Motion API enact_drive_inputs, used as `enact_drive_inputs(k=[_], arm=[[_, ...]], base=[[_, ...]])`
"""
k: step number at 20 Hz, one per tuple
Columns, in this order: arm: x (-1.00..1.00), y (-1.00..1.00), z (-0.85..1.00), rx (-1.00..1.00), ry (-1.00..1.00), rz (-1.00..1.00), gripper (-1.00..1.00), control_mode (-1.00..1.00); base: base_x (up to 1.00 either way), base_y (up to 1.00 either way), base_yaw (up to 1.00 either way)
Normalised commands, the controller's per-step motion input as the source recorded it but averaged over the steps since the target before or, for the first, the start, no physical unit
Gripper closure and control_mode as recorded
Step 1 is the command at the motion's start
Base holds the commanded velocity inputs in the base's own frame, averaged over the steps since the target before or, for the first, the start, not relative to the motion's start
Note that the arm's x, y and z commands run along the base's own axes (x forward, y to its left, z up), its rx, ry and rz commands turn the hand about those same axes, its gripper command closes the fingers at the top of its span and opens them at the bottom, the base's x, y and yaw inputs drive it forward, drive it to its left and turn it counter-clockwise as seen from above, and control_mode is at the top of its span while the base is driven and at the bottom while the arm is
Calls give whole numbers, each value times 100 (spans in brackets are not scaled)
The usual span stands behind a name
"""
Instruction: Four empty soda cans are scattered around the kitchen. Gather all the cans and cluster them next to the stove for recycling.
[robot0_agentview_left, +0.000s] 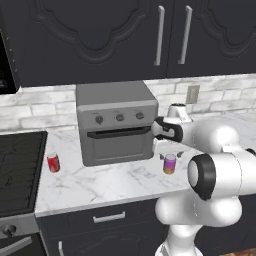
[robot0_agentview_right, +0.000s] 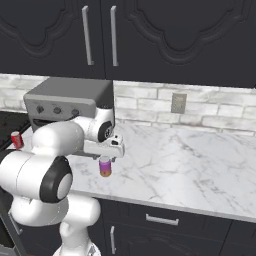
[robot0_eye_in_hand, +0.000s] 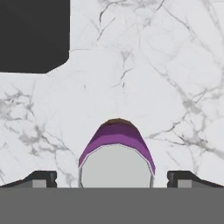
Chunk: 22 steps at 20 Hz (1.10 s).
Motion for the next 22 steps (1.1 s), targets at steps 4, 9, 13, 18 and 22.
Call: enact_drive_inputs(k=[4, 9, 13, 18, 22], arm=[[-7, -2, -10, 0, 0, 0, -100, -100], [0, 0, -11, 0, 0, 0, -100, -100], [0, 0, -8, 0, 0, 0, -100, -100], [0, 0, -8, 0, 0, 0, -100, -100], [0, 0, -10, 0, 0, 0, -100, -100]], base=[[0, 0, 0], [0, 0, 0], [0, 0, 0], [0, 0, 0], [0, 0, 0]])
